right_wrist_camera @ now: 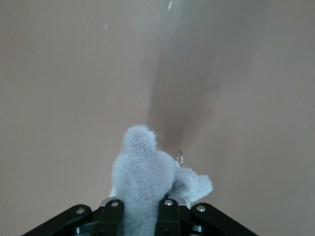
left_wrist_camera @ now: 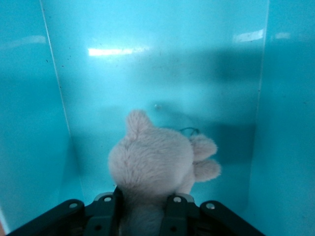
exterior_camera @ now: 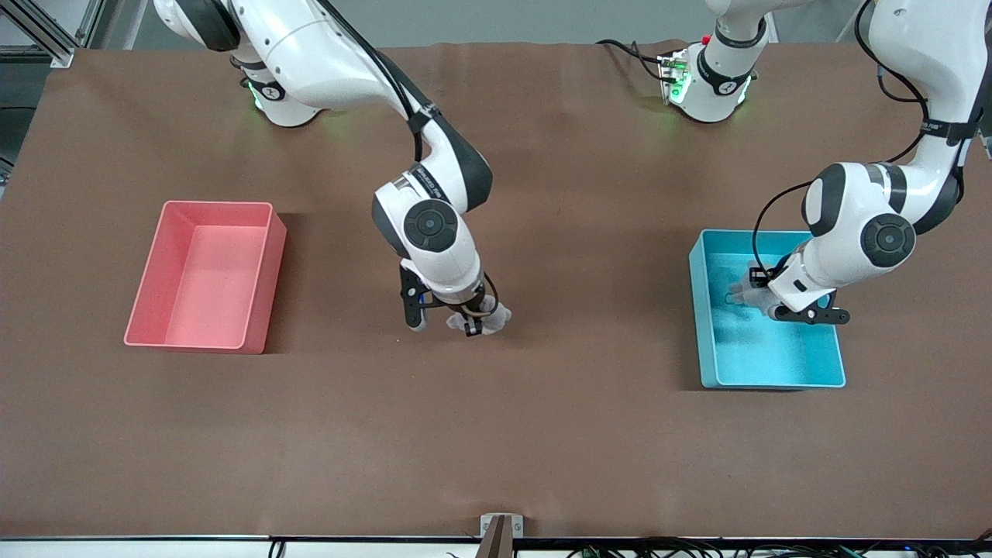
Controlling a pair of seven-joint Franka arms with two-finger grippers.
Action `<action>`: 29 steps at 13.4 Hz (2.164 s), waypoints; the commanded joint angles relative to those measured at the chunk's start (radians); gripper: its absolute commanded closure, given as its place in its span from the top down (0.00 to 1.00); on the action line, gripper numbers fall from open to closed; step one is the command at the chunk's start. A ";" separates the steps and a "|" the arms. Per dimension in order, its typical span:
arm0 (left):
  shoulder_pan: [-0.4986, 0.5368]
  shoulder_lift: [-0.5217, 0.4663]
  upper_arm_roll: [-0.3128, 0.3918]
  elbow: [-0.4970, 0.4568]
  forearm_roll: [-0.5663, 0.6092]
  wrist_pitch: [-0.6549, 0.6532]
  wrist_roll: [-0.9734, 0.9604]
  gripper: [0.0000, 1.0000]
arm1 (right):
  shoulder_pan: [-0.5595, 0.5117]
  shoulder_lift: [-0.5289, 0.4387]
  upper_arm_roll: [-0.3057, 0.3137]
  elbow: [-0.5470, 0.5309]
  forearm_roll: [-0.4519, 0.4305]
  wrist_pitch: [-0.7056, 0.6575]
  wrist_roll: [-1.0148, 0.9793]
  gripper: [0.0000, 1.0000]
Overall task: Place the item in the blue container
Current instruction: 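Open the left gripper in the blue box while the right gripper lowers toy, then raise the right gripper away while the left gripper reaches the second toy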
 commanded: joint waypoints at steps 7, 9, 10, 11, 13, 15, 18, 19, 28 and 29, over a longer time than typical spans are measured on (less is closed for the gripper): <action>0.017 0.014 -0.010 -0.015 0.042 0.033 0.009 0.72 | -0.009 0.108 0.048 0.042 0.094 0.047 0.062 0.63; 0.015 -0.012 -0.010 -0.009 0.042 0.020 0.011 0.99 | -0.007 0.105 0.046 0.042 0.091 0.037 0.054 1.00; 0.012 -0.024 -0.012 -0.006 0.042 0.020 0.006 0.99 | -0.009 0.101 0.046 0.042 0.088 0.031 0.054 1.00; 0.011 -0.040 -0.013 -0.003 0.042 0.013 0.005 0.99 | -0.010 0.091 0.043 0.044 0.085 -0.001 0.051 1.00; 0.003 -0.079 -0.045 0.013 0.041 -0.047 -0.012 1.00 | -0.026 0.058 0.039 0.045 0.082 -0.114 -0.037 1.00; 0.003 -0.106 -0.103 0.062 0.041 -0.162 -0.047 1.00 | -0.049 0.032 0.034 0.082 0.079 -0.249 -0.126 1.00; 0.003 -0.104 -0.228 0.164 0.031 -0.326 -0.174 1.00 | -0.081 -0.094 0.039 0.078 -0.035 -0.428 -0.442 1.00; 0.001 -0.100 -0.277 0.181 0.028 -0.338 -0.231 1.00 | -0.104 -0.141 0.039 0.050 -0.043 -0.500 -0.581 1.00; -0.316 0.201 -0.406 0.492 0.039 -0.265 -0.904 1.00 | -0.493 -0.421 0.039 -0.033 -0.150 -0.805 -1.662 1.00; -0.350 0.239 -0.401 0.520 0.041 -0.227 -0.951 1.00 | -0.527 -0.429 0.037 -0.033 -0.155 -0.811 -1.719 1.00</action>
